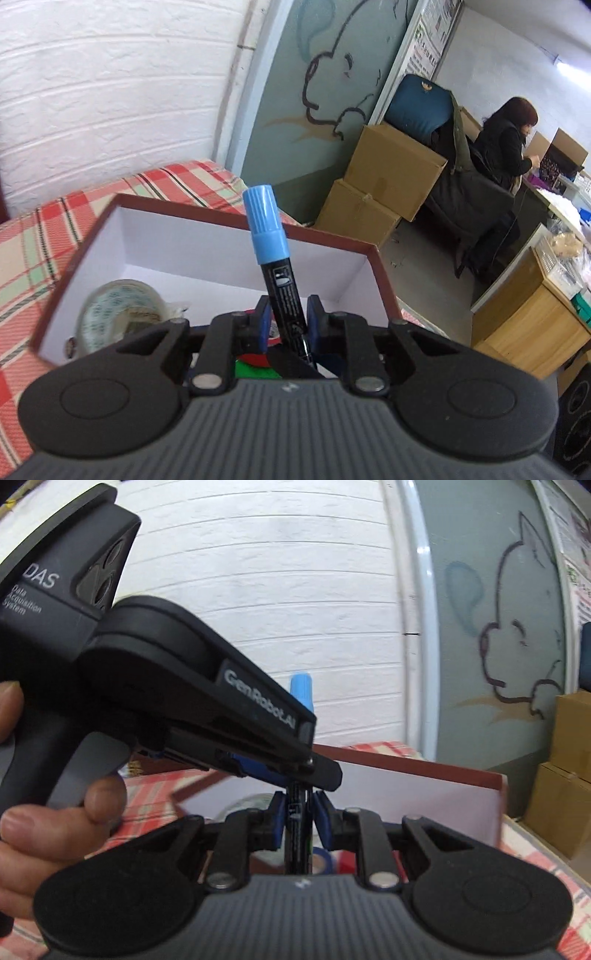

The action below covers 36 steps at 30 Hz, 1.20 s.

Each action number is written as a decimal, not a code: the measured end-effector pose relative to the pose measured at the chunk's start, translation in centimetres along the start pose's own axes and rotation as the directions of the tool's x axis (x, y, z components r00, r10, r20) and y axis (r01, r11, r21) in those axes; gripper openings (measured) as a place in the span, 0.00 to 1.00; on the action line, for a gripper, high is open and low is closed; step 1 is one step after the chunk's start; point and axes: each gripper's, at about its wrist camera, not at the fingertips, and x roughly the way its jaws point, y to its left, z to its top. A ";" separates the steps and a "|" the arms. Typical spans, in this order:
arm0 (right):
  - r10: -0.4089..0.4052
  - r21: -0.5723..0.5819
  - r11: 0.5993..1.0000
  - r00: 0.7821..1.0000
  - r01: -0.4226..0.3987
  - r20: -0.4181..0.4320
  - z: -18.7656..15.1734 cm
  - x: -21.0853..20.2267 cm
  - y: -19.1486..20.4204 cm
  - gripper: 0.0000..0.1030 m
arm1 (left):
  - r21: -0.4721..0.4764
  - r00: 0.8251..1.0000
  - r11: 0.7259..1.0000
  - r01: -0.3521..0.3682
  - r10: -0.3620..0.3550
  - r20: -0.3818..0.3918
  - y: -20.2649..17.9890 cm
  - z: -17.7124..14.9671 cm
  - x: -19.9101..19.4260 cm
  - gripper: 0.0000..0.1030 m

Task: Organize objects
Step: 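Carry the marker into the brown box and release it, then withdraw the left gripper and move it to the black tape roll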

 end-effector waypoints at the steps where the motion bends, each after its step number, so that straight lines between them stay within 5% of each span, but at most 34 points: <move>1: -0.020 -0.005 1.000 1.000 0.020 -0.015 -0.2 0.5 -0.5 0.18 | 0.000 1.000 1.000 -0.010 0.010 -0.013 0.0 -0.1 0.8 0.22; 4: -0.049 0.009 0.999 0.996 0.050 -0.070 -0.7 2.0 -1.8 0.20 | 0.016 0.997 0.998 -0.069 0.069 -0.037 -0.3 0.0 2.1 0.26; 7: -0.071 0.028 0.997 0.994 0.073 -0.079 -1.2 2.5 -2.5 0.33 | 0.036 0.994 0.994 -0.100 0.102 -0.037 0.1 -0.5 1.6 0.32; 16: -0.068 0.048 0.997 0.996 0.065 0.062 -1.8 -0.7 -0.6 0.33 | -0.028 0.987 0.991 -0.134 0.136 0.091 4.1 -2.5 -6.3 0.33; 22: 0.051 -0.049 0.998 0.992 -0.046 0.113 -2.6 -2.5 4.9 0.39 | -0.104 0.946 0.953 -0.285 0.297 0.131 10.4 -7.6 -12.6 0.33; 25: 0.132 -0.088 0.988 0.991 -0.130 0.018 -4.0 -1.3 8.3 0.40 | -0.160 0.904 0.898 -0.409 0.423 0.059 14.3 -10.9 -13.8 0.33; 28: 0.219 -0.080 0.971 0.971 -0.227 -0.100 -5.5 0.6 11.1 0.40 | -0.187 0.840 0.826 -0.532 0.542 0.006 17.9 -13.7 -15.0 0.33; 34: 0.290 -0.112 0.938 0.919 -0.329 -0.267 -8.1 4.2 16.9 0.44 | -0.249 0.671 0.641 -0.726 0.740 -0.053 25.1 -17.9 -17.6 0.36; 36: 0.304 -0.129 0.927 0.906 -0.353 -0.294 -8.3 5.9 18.8 0.50 | -0.307 0.662 0.634 -0.710 0.749 0.016 26.2 -19.4 -19.2 0.47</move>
